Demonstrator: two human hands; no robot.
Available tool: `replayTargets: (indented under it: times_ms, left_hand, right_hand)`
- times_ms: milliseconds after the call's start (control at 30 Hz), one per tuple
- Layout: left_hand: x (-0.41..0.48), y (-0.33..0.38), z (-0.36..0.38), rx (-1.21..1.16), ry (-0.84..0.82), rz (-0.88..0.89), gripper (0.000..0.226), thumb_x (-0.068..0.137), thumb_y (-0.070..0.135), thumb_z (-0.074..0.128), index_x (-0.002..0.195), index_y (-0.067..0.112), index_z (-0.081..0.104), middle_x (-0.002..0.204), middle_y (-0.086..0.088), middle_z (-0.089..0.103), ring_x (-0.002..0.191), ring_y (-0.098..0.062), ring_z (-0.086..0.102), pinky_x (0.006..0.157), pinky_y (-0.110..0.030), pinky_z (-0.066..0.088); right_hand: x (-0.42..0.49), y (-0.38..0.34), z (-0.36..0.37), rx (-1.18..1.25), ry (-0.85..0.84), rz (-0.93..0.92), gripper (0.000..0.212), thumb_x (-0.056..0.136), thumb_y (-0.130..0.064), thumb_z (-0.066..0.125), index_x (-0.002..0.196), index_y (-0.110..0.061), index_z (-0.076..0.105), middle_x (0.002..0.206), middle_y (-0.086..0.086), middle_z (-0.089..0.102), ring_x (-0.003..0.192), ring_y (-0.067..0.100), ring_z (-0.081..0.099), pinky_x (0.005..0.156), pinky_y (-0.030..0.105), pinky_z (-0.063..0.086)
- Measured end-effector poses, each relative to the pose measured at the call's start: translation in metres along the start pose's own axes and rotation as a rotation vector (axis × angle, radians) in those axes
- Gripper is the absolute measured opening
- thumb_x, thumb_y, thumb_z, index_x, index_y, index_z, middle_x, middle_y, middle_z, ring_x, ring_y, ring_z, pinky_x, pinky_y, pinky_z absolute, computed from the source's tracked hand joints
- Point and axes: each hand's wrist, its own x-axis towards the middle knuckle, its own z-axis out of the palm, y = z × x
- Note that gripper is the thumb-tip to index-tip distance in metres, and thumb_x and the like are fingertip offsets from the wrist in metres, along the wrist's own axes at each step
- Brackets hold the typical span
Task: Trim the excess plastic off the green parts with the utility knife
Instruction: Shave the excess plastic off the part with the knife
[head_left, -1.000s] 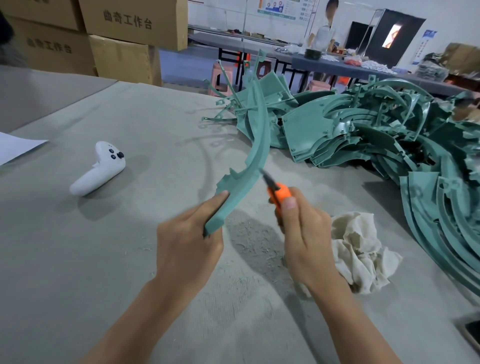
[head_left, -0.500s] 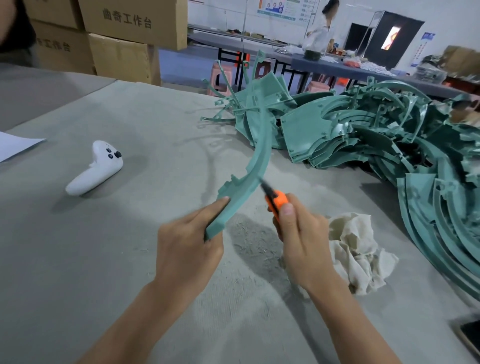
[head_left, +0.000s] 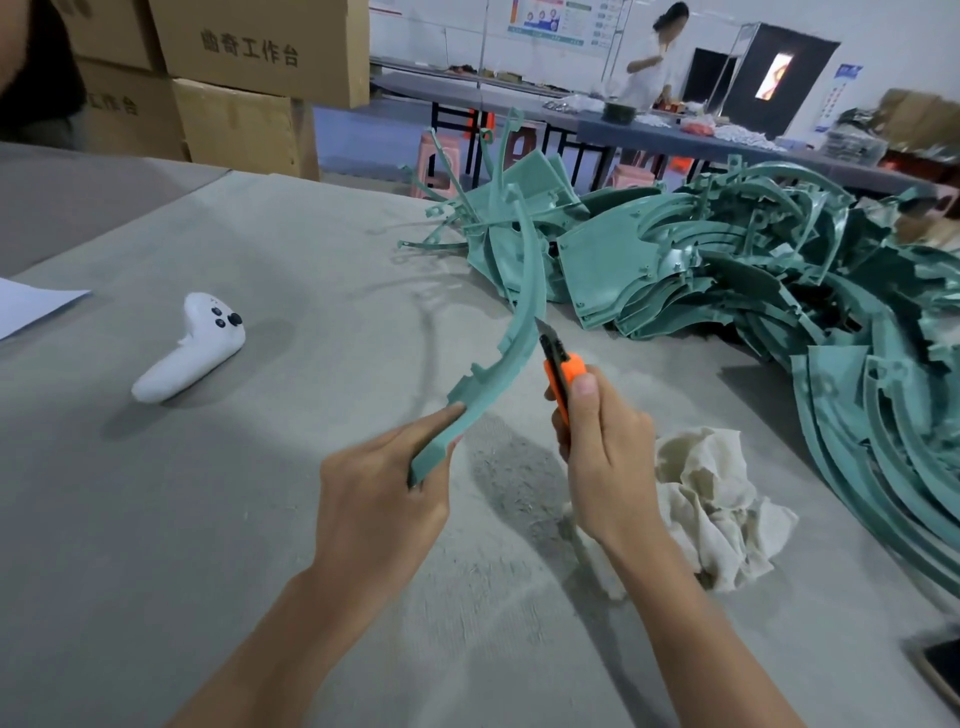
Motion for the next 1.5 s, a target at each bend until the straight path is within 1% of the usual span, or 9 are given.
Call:
replayTargets:
  times_ms: [67, 167, 300, 600, 700, 800, 1067, 1300, 1500]
  left_hand:
    - [0.002, -0.002, -0.002, 0.031, 0.055, 0.010, 0.008, 0.078, 0.008, 0.069, 0.070, 0.005, 0.072, 0.061, 0.000, 0.050, 0.049, 0.018, 0.036, 0.052, 0.008, 0.022]
    - [0.005, -0.002, -0.005, 0.028, 0.091, 0.019, 0.017, 0.082, 0.010, 0.068, 0.066, 0.004, 0.065, 0.095, 0.021, 0.039, 0.049, 0.017, 0.036, 0.052, 0.006, 0.023]
    - [0.005, -0.003, -0.005, -0.020, 0.055, -0.034, 0.022, 0.081, 0.010, 0.069, 0.063, 0.006, 0.057, 0.064, 0.031, 0.048, 0.044, 0.012, 0.036, 0.048, 0.003, 0.023]
    - [0.001, -0.005, -0.001, -0.062, -0.041, 0.013, 0.016, 0.078, 0.009, 0.070, 0.090, 0.011, 0.079, 0.060, 0.014, 0.043, 0.049, 0.018, 0.041, 0.051, 0.006, 0.025]
    - [0.002, -0.008, -0.003, -0.053, -0.006, 0.021, 0.012, 0.078, 0.006, 0.069, 0.086, 0.007, 0.078, 0.085, 0.005, 0.053, 0.049, 0.019, 0.040, 0.050, 0.006, 0.024]
    - [0.004, -0.013, -0.005, -0.059, 0.036, 0.020, 0.023, 0.075, -0.002, 0.069, 0.094, 0.007, 0.077, 0.053, 0.011, 0.048, 0.052, 0.011, 0.043, 0.054, 0.005, 0.027]
    - [0.011, -0.015, -0.006, 0.056, 0.121, 0.092, 0.048, 0.061, -0.016, 0.060, 0.101, 0.005, 0.075, 0.091, -0.003, 0.075, 0.075, -0.017, 0.056, 0.061, -0.009, 0.038]
    - [0.012, -0.010, -0.010, 0.040, 0.089, 0.279, 0.046, 0.069, -0.004, 0.039, 0.099, -0.001, 0.074, 0.112, 0.003, 0.059, 0.103, -0.012, 0.058, 0.085, -0.014, 0.044]
    - [0.013, -0.012, -0.012, 0.026, 0.067, 0.210, 0.051, 0.065, -0.002, 0.037, 0.101, 0.000, 0.074, 0.113, 0.005, 0.058, 0.106, -0.011, 0.058, 0.091, -0.010, 0.042]
  right_hand:
    - [-0.006, -0.003, 0.004, 0.028, -0.050, -0.027, 0.047, 0.105, -0.049, 0.026, 0.081, -0.017, 0.051, 0.055, 0.009, 0.047, 0.043, 0.023, 0.041, 0.041, 0.047, 0.033]
    - [-0.014, -0.007, 0.004, 0.075, -0.118, -0.039, 0.045, 0.105, -0.050, 0.027, 0.083, -0.020, 0.052, 0.054, 0.007, 0.046, 0.042, 0.023, 0.040, 0.040, 0.044, 0.032]
    - [-0.021, -0.012, 0.001, 0.053, -0.195, -0.118, 0.048, 0.105, -0.051, 0.029, 0.078, -0.017, 0.049, 0.054, 0.002, 0.043, 0.043, 0.015, 0.037, 0.041, 0.025, 0.027]
    - [-0.002, -0.012, -0.005, 0.120, -0.051, 0.117, 0.056, 0.099, -0.057, 0.030, 0.077, -0.011, 0.054, 0.061, 0.015, 0.050, 0.049, 0.031, 0.044, 0.042, 0.048, 0.034]
    - [-0.009, -0.017, 0.000, 0.070, -0.085, 0.075, 0.050, 0.099, -0.061, 0.030, 0.075, -0.023, 0.051, 0.062, 0.010, 0.051, 0.048, 0.027, 0.047, 0.043, 0.048, 0.036]
    - [-0.012, -0.020, 0.001, 0.012, -0.120, 0.019, 0.050, 0.099, -0.063, 0.028, 0.074, -0.024, 0.046, 0.059, 0.012, 0.047, 0.047, 0.030, 0.044, 0.043, 0.049, 0.034]
    - [-0.017, -0.020, -0.008, -0.190, -0.169, -0.181, 0.036, 0.103, -0.057, 0.028, 0.077, -0.033, 0.036, 0.052, -0.012, 0.030, 0.044, 0.011, 0.034, 0.043, 0.018, 0.019]
    - [-0.005, -0.013, -0.012, -0.110, -0.060, -0.125, 0.051, 0.102, -0.058, 0.027, 0.075, -0.019, 0.048, 0.051, 0.006, 0.045, 0.043, 0.020, 0.041, 0.040, 0.023, 0.026]
    - [-0.015, -0.014, -0.009, -0.147, -0.138, -0.226, 0.036, 0.104, -0.054, 0.030, 0.079, -0.031, 0.042, 0.051, -0.011, 0.033, 0.044, 0.010, 0.038, 0.042, 0.014, 0.021]
